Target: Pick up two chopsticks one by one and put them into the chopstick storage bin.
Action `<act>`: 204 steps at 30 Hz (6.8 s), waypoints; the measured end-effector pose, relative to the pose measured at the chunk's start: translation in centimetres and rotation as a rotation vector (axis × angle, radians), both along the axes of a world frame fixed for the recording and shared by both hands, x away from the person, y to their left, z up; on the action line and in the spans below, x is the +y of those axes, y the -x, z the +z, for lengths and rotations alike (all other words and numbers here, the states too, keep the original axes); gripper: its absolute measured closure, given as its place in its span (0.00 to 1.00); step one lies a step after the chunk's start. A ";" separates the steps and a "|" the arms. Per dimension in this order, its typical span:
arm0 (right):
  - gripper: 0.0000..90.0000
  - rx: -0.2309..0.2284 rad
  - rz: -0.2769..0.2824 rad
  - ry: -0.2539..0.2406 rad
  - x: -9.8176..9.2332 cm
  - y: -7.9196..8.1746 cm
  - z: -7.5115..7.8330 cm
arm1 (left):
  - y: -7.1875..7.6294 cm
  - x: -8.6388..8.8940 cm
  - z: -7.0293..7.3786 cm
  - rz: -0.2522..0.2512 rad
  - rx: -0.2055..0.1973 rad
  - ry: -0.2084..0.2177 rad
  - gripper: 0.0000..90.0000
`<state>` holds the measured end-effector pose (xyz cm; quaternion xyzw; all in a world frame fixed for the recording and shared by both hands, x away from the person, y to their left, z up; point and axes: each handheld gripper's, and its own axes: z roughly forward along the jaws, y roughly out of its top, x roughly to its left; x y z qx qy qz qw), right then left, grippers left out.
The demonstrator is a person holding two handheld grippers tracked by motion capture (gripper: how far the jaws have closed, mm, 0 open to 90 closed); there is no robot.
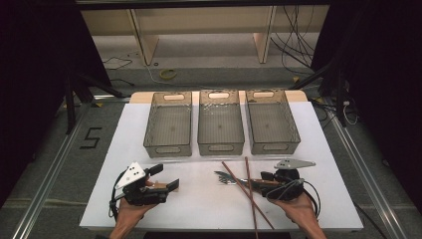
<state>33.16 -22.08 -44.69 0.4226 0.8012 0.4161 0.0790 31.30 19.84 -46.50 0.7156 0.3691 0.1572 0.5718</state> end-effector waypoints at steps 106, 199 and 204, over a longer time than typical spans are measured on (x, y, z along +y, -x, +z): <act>0.93 0.015 0.104 -0.159 10.9 -7.7 4.7 | -2.7 -10.1 1.0 -0.260 0.199 0.078 0.30; 0.35 0.002 0.113 -0.061 3.1 -1.7 1.5 | -10.7 0.7 8.8 -0.014 0.320 0.089 0.93; 0.32 0.003 0.118 -0.061 2.9 -1.4 1.3 | -12.1 1.4 9.7 0.009 0.317 0.069 0.93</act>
